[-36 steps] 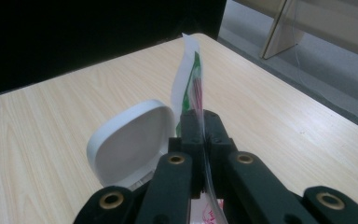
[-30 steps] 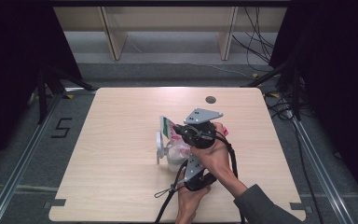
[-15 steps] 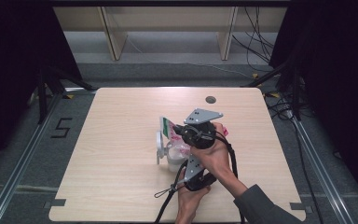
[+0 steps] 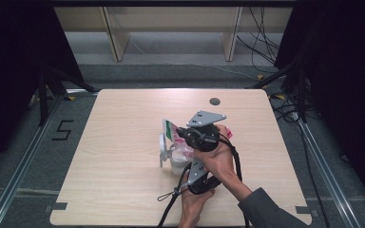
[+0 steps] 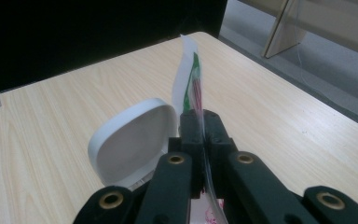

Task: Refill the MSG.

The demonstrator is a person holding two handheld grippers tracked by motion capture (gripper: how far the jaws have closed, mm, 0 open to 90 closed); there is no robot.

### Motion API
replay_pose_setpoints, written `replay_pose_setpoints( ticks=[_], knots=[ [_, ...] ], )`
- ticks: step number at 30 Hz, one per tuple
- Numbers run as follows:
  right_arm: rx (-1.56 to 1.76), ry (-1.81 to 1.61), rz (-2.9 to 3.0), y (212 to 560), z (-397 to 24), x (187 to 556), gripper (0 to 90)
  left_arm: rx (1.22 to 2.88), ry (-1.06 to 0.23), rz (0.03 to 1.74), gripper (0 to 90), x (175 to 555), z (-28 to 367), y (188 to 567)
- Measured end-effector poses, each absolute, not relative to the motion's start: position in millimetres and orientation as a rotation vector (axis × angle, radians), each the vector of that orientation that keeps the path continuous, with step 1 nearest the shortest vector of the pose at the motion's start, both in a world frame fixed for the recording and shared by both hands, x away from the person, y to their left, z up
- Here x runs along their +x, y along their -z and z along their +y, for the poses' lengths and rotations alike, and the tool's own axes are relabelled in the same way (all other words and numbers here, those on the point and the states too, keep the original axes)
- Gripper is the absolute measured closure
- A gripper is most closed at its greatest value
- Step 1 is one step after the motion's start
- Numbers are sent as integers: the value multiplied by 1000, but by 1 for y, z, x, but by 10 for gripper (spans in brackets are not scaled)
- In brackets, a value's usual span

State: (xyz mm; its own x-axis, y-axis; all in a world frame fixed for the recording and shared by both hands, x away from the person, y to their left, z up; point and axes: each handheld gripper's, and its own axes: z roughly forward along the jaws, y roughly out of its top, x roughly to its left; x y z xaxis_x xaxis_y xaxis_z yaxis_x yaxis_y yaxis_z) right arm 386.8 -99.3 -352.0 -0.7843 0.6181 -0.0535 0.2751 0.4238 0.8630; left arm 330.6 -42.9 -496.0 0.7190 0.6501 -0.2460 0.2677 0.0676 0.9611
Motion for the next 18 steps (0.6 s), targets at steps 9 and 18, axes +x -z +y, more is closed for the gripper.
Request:
replay_pose_setpoints(
  ticks=[9, 18],
  knots=[
    [758, -1314, 2327, 352, -98, 387, 899, 1520, -339, 785, 725, 330, -42, 496],
    [748, -1302, 2319, 354, -96, 387, 898, 1515, -334, 785, 725, 330, -43, 496]
  ],
)
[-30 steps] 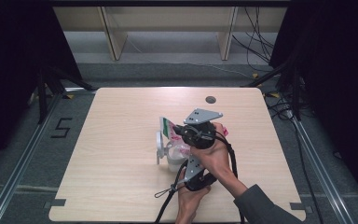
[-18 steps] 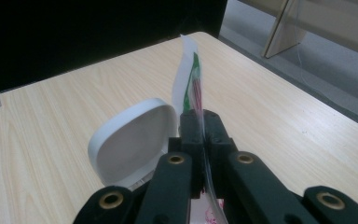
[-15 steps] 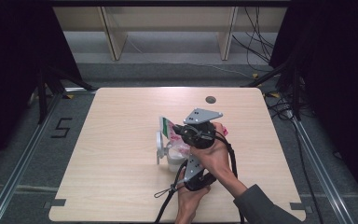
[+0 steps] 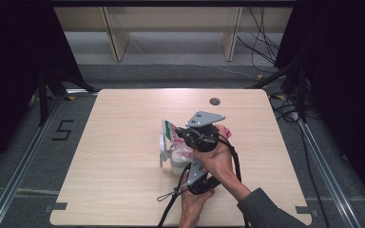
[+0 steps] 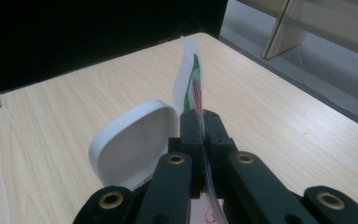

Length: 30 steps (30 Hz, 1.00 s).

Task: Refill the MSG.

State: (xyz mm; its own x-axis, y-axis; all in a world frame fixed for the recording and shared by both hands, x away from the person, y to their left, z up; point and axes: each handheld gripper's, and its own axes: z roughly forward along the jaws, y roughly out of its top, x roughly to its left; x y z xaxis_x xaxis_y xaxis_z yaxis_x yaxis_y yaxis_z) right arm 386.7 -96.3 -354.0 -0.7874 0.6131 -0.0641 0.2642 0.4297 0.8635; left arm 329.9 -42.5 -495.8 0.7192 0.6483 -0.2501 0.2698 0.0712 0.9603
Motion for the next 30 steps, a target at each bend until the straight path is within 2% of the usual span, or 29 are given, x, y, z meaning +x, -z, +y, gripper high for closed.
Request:
replay_pose_setpoints(
  ticks=[30],
  knots=[
    [761, -1300, 2323, 353, -96, 386, 898, 1490, -325, 770, 725, 330, -43, 495]
  ],
)
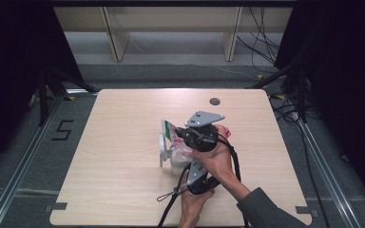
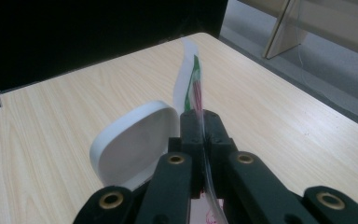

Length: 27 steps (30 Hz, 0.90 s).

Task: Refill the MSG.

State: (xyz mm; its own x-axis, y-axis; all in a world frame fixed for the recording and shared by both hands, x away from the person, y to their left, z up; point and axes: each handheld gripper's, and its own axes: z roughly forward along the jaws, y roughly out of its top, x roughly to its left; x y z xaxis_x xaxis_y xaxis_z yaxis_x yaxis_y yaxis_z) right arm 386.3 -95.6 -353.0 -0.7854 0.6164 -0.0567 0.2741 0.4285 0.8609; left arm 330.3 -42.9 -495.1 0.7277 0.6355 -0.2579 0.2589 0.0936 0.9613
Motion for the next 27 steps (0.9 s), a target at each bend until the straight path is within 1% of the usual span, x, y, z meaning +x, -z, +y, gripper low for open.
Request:
replay_pose_setpoints(
  ticks=[7, 13, 14, 15, 21, 22, 23, 24, 25, 27],
  knots=[
    [737, -1300, 2327, 354, -94, 387, 898, 1512, -332, 783, 725, 329, -41, 494],
    [763, -1319, 2306, 353, -94, 386, 899, 1498, -328, 770, 725, 330, -42, 494],
    [743, -1299, 2340, 353, -94, 387, 898, 1459, -307, 778, 725, 329, -45, 494],
    [736, -1303, 2321, 354, -94, 387, 898, 1495, -331, 774, 725, 329, -43, 494],
    [750, -1306, 2331, 355, -94, 388, 898, 1499, -329, 771, 725, 330, -43, 494],
    [754, -1303, 2336, 354, -95, 388, 898, 1436, -300, 789, 725, 328, -47, 494],
    [764, -1319, 2326, 354, -95, 388, 899, 1497, -333, 774, 726, 329, -42, 494],
    [791, -1328, 2320, 354, -95, 386, 899, 1441, -303, 787, 726, 328, -47, 494],
    [780, -1318, 2315, 354, -95, 386, 898, 1499, -331, 770, 726, 330, -42, 494],
    [751, -1308, 2325, 355, -94, 387, 898, 1500, -330, 770, 725, 330, -42, 494]
  ],
)
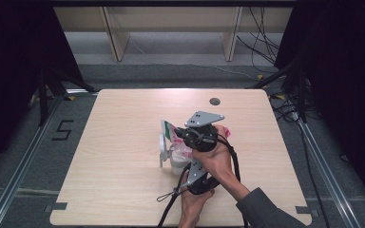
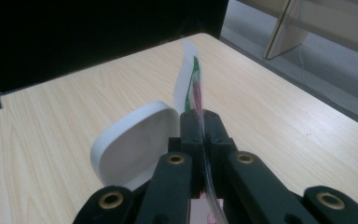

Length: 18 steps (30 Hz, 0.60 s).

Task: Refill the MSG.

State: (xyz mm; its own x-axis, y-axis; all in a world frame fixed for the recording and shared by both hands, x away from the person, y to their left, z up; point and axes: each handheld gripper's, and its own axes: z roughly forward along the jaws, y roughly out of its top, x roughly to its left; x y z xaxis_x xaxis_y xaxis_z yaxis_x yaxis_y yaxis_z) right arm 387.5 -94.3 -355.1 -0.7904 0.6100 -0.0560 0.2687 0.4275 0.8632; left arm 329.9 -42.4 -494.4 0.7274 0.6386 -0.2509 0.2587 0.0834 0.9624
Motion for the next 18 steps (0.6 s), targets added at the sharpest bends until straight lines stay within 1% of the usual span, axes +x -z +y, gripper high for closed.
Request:
replay_pose_setpoints(
  ticks=[5, 6, 7, 10, 11, 12, 16, 18],
  knots=[
    [755, -1310, 2325, 355, -95, 388, 898, 1498, -328, 771, 725, 330, -43, 494],
    [755, -1309, 2327, 356, -94, 387, 898, 1427, -295, 791, 726, 328, -48, 494],
    [755, -1312, 2334, 355, -94, 387, 898, 1496, -333, 770, 726, 329, -42, 494],
    [759, -1321, 2329, 354, -96, 387, 898, 1499, -333, 773, 726, 329, -42, 494],
    [751, -1317, 2332, 355, -95, 387, 898, 1440, -301, 787, 726, 328, -47, 494],
    [754, -1313, 2329, 357, -95, 387, 898, 1501, -334, 772, 725, 329, -43, 495],
    [791, -1329, 2325, 353, -97, 386, 899, 1498, -335, 768, 726, 329, -43, 494],
    [742, -1317, 2315, 354, -96, 387, 899, 1493, -332, 771, 726, 329, -43, 494]
  ],
)
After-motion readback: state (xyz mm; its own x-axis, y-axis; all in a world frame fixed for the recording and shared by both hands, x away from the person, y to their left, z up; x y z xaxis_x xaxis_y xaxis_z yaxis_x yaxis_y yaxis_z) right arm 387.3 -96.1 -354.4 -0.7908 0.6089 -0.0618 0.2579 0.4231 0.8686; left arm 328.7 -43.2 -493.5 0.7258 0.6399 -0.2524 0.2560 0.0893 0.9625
